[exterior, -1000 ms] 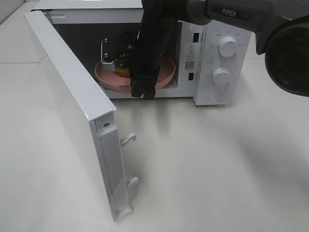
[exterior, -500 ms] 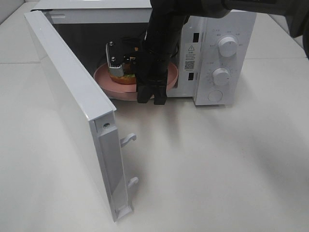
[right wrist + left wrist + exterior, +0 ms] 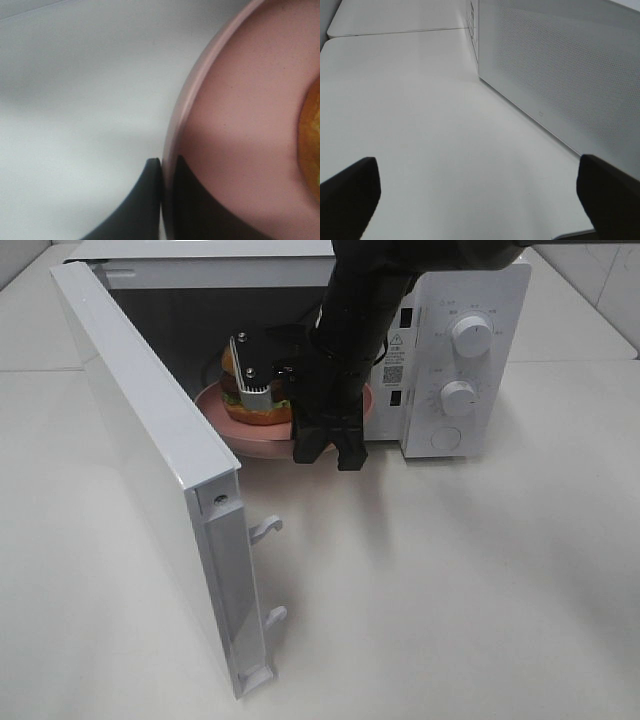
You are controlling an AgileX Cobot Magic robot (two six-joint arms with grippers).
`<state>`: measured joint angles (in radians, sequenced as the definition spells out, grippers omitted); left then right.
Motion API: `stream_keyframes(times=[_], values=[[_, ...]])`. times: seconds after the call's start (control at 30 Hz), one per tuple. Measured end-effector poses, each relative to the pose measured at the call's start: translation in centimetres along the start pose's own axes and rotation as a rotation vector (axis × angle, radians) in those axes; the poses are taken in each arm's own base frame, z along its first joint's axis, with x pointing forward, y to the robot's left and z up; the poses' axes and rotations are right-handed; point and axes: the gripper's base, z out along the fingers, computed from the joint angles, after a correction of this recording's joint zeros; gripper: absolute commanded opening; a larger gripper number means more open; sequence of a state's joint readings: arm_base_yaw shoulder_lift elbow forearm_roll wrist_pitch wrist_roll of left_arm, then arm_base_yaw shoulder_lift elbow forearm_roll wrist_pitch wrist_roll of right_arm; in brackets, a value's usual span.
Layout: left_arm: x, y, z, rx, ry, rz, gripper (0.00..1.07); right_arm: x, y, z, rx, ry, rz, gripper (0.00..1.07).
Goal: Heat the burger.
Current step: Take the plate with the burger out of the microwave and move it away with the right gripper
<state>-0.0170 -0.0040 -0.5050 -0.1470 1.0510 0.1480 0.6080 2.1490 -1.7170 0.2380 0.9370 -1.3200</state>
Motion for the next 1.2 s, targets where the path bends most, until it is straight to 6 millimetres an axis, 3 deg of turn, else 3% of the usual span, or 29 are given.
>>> stream_keyframes(times=[0.47, 1.0, 1.2], values=[[0.0, 0.0, 0.0, 0.000, 0.000, 0.000, 1.02, 1.7, 4.9, -1.1, 0.140, -0.031, -0.073, 0.00], [0.0, 0.0, 0.0, 0.000, 0.000, 0.000, 1.02, 2.1, 7.2, -4.0, 0.252, -0.054, -0.095, 0.00], [0.0, 0.0, 0.0, 0.000, 0.000, 0.000, 1.02, 2.7, 9.0, -4.7, 0.268, -0.051, -0.094, 0.00]])
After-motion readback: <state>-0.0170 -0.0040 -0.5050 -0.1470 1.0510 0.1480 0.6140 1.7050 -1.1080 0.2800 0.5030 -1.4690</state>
